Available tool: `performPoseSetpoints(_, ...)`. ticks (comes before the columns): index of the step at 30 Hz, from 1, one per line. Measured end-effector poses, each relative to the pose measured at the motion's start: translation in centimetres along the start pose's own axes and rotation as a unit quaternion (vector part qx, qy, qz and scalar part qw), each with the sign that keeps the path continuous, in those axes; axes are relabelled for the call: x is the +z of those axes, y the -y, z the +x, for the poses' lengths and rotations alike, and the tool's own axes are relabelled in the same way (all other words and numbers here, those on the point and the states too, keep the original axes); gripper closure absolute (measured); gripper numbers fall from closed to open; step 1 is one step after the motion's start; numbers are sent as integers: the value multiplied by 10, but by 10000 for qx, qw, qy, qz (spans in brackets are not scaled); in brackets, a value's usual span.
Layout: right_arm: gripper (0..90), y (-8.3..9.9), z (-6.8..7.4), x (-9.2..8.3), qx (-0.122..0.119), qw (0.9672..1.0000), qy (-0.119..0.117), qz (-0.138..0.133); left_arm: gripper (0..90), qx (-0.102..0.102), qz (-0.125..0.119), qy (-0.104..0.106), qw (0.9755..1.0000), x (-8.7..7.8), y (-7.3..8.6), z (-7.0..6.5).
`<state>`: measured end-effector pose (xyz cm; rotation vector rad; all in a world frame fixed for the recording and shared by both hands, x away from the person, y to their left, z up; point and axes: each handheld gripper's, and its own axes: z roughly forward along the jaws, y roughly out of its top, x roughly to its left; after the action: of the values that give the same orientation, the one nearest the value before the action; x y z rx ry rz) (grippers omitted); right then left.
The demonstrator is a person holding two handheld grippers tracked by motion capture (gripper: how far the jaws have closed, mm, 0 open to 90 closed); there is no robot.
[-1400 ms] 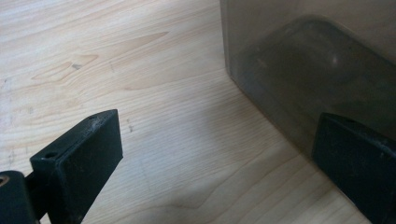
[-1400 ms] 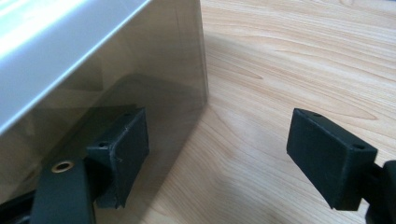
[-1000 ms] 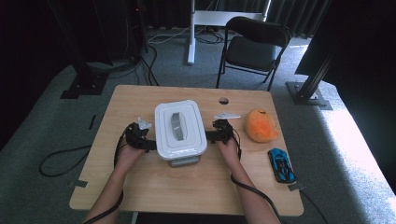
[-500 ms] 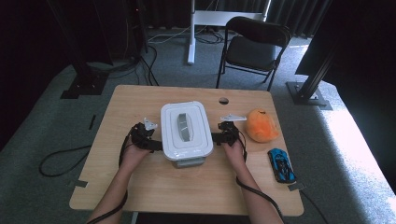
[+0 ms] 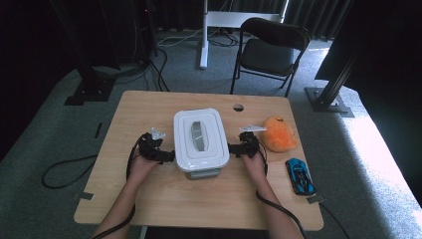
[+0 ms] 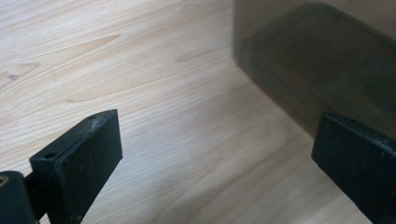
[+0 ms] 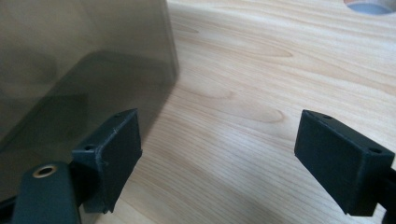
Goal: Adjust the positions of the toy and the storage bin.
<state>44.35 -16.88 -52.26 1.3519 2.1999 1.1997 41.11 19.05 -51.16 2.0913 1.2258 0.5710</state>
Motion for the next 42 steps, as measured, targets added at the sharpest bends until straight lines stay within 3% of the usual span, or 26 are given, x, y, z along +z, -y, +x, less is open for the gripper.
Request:
performPoseSetpoints(4, 145, -4, -4, 1, 43, 10000, -6, -44, 22, -79, -40, -17, 10000, 3, -1, 5)
performPoseSetpoints(7, 146, -8, -6, 7, -55, 9999, 101, 108, 22, -97, -20, -47, 9999, 5, 0, 8)
performPoseSetpoints(14, 145, -23, -12, 12, 50, 9999, 104, -10, 23, -217, -30, -69, 9997, 11, -9, 13)
performPoseSetpoints(24, 144, -33, -9, 20, 29, 10000, -5, 59, 22, -81, -93, -5, 9999, 11, -24, 12)
performPoseSetpoints(27, 139, -33, -5, 22, -47, 9999, -85, 82, 22, -51, -94, 117, 9999, 13, -26, 8)
performPoseSetpoints(29, 152, -33, -1, 22, -148, 9997, -190, 88, 21, 73, -45, 12, 10000, 13, -27, 5)
performPoseSetpoints(33, 166, -33, 0, 18, -130, 9997, -219, 44, 21, 41, -45, 6, 10000, 11, -26, 3)
performPoseSetpoints(42, 189, -30, 3, 13, -191, 9994, -283, 47, 22, 202, -151, -94, 9996, 3, -23, -6)
